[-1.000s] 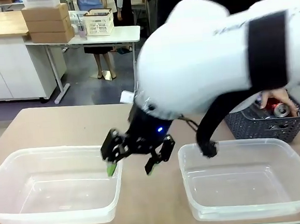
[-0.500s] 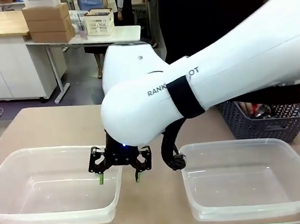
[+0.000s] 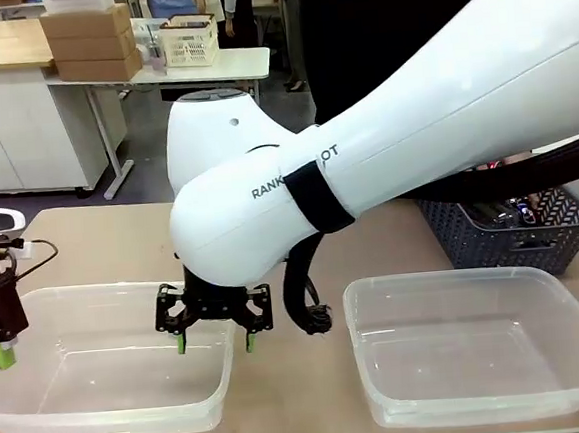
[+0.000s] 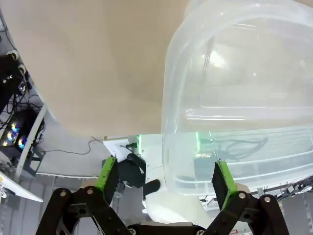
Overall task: Sort the waste into each basket.
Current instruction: Pick up the Organizing box on the left side of the table and lift it.
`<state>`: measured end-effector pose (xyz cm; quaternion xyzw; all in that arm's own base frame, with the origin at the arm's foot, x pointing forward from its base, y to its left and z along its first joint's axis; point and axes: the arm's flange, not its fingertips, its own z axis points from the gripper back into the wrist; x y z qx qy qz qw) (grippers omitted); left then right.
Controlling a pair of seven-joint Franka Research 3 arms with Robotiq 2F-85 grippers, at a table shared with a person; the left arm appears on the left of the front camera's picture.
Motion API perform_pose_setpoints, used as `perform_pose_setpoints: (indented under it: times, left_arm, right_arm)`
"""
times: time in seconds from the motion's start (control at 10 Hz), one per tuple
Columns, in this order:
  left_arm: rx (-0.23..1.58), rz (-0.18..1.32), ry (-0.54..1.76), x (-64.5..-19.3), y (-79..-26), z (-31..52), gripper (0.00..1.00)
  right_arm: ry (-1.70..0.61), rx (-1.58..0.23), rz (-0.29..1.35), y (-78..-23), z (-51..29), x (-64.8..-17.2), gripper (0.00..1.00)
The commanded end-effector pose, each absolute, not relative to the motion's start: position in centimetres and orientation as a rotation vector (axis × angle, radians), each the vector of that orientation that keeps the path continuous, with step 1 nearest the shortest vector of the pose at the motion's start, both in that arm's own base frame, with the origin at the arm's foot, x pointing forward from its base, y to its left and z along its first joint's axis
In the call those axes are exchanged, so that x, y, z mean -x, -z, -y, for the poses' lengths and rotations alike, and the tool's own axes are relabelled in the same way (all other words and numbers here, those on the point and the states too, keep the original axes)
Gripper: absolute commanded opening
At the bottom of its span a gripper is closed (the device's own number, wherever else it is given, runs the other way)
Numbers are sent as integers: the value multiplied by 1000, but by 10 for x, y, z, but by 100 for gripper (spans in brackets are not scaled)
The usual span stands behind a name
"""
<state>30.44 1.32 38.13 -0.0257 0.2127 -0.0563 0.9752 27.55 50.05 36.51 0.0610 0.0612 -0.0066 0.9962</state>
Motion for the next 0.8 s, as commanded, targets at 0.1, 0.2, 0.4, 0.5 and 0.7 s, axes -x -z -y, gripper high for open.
perform_pose_setpoints:
  times: [0.1,0.2,0.4,0.5,0.7]
  left_arm:
    - [52,-429,114,-304,-381,-13,100]
    - [62,-376,61,-306,-376,-8,100]
    - [133,-273,135,-300,-354,-11,100]
    - [147,-249,151,-293,-344,-12,100]
    - [137,-299,169,-284,-334,-14,100]
  right_arm:
    - [-5,-129,-124,-368,-491,-272,100]
    - [13,-123,-118,-367,-499,-276,100]
    - [31,-49,-123,-368,-502,-278,100]
    - [42,-19,-93,-369,-508,-278,100]
    - [46,-12,-81,-370,-511,-279,100]
